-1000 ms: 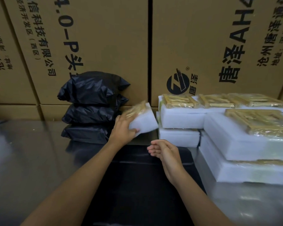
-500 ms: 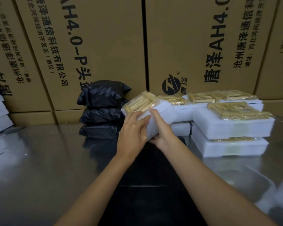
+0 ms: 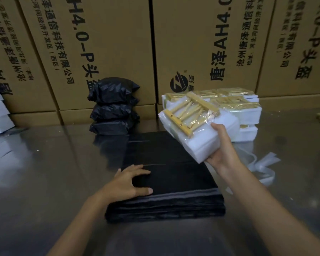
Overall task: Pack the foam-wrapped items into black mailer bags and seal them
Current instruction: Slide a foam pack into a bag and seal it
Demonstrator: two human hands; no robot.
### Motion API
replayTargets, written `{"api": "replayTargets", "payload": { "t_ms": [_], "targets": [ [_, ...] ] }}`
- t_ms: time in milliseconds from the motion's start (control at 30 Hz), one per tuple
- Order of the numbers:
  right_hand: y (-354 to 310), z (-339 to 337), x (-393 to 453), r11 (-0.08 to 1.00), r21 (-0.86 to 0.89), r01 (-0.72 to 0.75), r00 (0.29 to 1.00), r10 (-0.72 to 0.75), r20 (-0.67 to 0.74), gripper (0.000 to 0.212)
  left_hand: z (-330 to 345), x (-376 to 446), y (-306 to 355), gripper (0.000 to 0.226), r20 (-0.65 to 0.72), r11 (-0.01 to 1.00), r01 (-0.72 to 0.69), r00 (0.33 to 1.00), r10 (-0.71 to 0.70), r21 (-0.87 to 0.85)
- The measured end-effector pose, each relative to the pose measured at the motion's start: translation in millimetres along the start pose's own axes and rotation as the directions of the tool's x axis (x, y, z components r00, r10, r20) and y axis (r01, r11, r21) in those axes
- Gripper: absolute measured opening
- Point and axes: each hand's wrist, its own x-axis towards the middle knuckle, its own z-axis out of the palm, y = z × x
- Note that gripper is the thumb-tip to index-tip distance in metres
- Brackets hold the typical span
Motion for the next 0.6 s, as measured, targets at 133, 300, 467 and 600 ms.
{"api": "replayTargets", "payload": {
  "t_ms": [133,300,467,600],
  "targets": [
    [16,-28,-19,0.999,0.048,-0.008,1.0,0.007,0.018,0.05,11,-12,-1,0.054,-0.05,0.997,-0.005,0.999,0.001,-0.083],
    [39,-51,-25,0.994,0.105,-0.016,1.0,0.013,0.025,0.048,8,-24,-1,0.066,-0.037,0.988,-0.039,0.999,0.034,-0.152],
    [45,-51,-20,0.989,0.15,0.0,1.0,-0.001,0.005,0.047,10,-38,-12,0.068,-0.091,0.986,-0.074,0.994,0.061,-0.149],
    [46,-52,-17,0.99,0.142,0.006,1.0,-0.005,-0.003,0.045,11,-42,-11,0.06,-0.117,0.988,-0.094,0.99,0.08,-0.121]
  ]
}}
